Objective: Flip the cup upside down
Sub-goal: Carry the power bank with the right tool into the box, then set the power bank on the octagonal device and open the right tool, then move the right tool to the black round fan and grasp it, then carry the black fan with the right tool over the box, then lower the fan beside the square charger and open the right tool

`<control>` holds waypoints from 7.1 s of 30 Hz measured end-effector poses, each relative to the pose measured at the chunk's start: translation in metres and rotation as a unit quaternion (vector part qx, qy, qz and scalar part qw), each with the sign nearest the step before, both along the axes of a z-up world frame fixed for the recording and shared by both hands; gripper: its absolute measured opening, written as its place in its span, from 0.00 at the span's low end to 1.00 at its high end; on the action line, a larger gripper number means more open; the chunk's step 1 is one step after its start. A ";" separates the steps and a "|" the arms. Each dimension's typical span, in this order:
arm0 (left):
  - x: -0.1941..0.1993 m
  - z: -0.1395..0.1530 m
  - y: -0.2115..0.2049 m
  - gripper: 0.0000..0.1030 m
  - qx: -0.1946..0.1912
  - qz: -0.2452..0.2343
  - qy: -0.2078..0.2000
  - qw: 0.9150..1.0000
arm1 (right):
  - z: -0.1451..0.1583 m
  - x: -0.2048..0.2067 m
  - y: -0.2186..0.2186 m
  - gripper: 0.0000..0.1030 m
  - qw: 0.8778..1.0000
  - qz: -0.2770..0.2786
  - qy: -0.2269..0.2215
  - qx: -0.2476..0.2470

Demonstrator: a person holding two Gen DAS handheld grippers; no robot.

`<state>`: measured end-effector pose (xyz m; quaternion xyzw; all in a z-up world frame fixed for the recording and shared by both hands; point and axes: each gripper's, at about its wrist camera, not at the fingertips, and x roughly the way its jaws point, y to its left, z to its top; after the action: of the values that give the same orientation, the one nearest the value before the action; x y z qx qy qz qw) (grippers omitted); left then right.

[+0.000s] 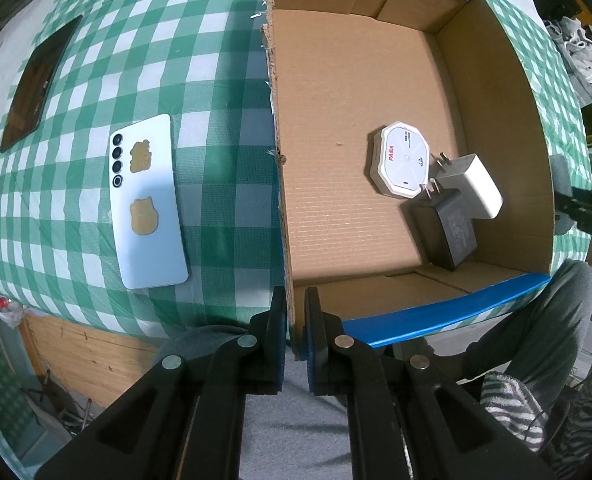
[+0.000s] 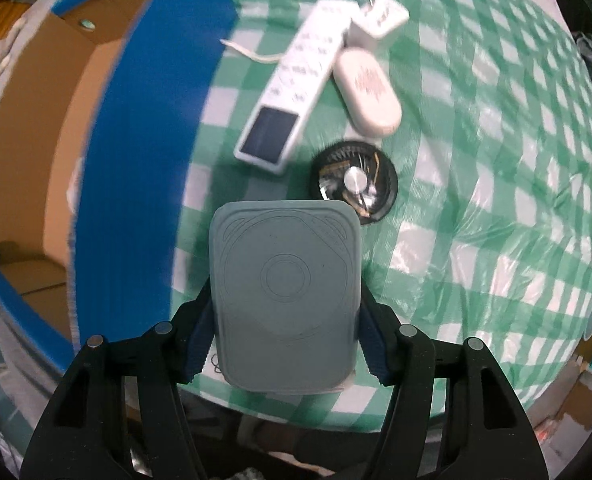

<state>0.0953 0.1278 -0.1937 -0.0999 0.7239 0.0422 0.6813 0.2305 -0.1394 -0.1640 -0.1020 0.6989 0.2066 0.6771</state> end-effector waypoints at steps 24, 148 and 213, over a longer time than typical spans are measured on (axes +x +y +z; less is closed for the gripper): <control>-0.003 0.001 0.001 0.06 -0.003 -0.001 0.000 1.000 | 0.063 -0.018 0.127 0.61 0.994 0.067 -0.030 0.077; -0.002 -0.002 0.004 0.06 -0.005 0.000 0.005 1.000 | -0.053 0.030 -0.024 0.60 0.999 0.018 0.001 -0.036; 0.000 0.005 0.003 0.06 -0.010 0.003 -0.002 1.000 | 0.001 -0.066 0.169 0.60 0.986 0.163 -0.001 0.026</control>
<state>0.0950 0.1304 -0.1887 -0.1095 0.7225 0.0368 0.6816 0.1650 0.0300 -0.1633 -0.1975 0.6669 0.3321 0.6371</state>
